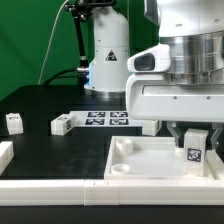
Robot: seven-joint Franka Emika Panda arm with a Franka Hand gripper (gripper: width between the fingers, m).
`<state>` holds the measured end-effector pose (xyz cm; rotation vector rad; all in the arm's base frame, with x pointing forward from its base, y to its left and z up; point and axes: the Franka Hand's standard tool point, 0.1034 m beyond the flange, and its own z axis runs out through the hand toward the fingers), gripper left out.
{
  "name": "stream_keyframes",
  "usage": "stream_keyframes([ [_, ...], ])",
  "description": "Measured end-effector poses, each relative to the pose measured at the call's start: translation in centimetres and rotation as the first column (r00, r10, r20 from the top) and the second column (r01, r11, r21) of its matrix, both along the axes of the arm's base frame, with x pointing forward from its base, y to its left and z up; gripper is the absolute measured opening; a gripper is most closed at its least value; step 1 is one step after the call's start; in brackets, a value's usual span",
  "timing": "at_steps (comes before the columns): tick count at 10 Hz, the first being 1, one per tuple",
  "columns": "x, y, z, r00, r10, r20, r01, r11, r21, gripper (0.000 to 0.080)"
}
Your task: Assemble one leg
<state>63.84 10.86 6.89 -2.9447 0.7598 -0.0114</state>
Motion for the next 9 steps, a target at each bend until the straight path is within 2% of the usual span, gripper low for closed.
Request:
stream_keyframes([
  [3,-0.13,-0.94,-0.01,0.989,-0.149,-0.018,0.149,0.989,-0.014,0.0303],
  [5,-0.15,-1.20,-0.01,0.990,-0.143,-0.019,0.143,0.990,-0.021,0.0303],
  [6,-0.17,-1.20,-0.08,0.989,-0.143,-0.020,0.143,0.990,-0.022,0.0385],
  [7,-0.17,-1.20,-0.08,0.989,-0.143,-0.020,0.143,0.990,-0.022,0.0561],
  [8,-0.18,-1.20,-0.09,0.989,-0.143,-0.020,0.143,0.990,-0.022,0.0561],
  [9,-0.18,-1.20,-0.09,0.989,-0.143,-0.020,0.143,0.990,-0.022,0.0622],
])
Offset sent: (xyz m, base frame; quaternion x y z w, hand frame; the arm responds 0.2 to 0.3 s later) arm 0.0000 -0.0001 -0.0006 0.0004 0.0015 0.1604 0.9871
